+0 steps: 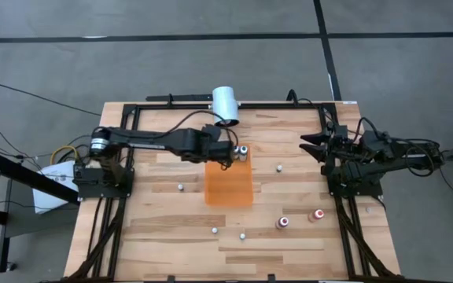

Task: Pick & Place food coloring
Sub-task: Put the large pink food coloring bottle into the bin

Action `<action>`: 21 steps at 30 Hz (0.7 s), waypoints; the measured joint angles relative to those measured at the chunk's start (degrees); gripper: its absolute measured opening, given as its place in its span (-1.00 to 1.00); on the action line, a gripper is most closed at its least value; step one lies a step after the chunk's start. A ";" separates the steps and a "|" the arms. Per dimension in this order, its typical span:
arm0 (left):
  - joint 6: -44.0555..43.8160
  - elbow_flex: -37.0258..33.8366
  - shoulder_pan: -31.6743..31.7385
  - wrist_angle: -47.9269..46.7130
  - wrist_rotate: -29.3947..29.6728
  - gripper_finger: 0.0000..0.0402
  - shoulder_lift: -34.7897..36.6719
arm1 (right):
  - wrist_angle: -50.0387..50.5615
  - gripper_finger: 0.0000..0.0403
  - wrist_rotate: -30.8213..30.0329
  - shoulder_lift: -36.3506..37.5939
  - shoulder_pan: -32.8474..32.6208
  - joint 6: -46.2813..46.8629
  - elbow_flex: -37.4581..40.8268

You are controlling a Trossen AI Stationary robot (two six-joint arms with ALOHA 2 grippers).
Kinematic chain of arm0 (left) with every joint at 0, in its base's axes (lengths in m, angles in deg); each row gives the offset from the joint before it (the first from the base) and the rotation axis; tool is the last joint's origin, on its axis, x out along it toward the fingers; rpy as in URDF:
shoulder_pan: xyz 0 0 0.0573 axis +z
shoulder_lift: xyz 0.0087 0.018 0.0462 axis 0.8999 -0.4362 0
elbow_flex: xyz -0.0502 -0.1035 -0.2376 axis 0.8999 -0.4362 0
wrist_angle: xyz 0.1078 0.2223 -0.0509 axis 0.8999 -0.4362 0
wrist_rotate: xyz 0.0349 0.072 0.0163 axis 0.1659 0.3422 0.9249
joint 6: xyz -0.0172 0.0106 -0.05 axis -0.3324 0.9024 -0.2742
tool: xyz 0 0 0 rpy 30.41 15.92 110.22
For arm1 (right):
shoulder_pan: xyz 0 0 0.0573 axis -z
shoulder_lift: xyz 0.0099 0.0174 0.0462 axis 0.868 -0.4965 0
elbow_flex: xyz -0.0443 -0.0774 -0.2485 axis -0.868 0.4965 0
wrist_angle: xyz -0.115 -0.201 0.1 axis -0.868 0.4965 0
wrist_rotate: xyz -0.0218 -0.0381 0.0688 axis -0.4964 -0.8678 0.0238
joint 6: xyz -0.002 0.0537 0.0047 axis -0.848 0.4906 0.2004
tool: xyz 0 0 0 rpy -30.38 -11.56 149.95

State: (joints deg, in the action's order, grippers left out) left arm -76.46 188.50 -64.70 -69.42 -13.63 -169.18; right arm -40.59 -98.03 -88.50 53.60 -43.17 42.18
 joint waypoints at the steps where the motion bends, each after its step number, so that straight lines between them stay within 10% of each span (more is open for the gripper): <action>1: 0.00 0.00 0.43 -0.01 -0.15 -0.26 -0.84 | 0.19 -0.23 0.00 -0.05 0.00 0.00 0.00; 21: 1.07 0.00 3.62 -2.42 -3.50 -0.26 -12.25 | 1.35 -0.23 0.02 -0.18 0.00 0.00 0.00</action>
State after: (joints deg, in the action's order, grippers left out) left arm -75.39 188.50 -61.08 -71.84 -17.13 -181.43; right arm -39.24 -98.01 -88.68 53.60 -43.17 42.18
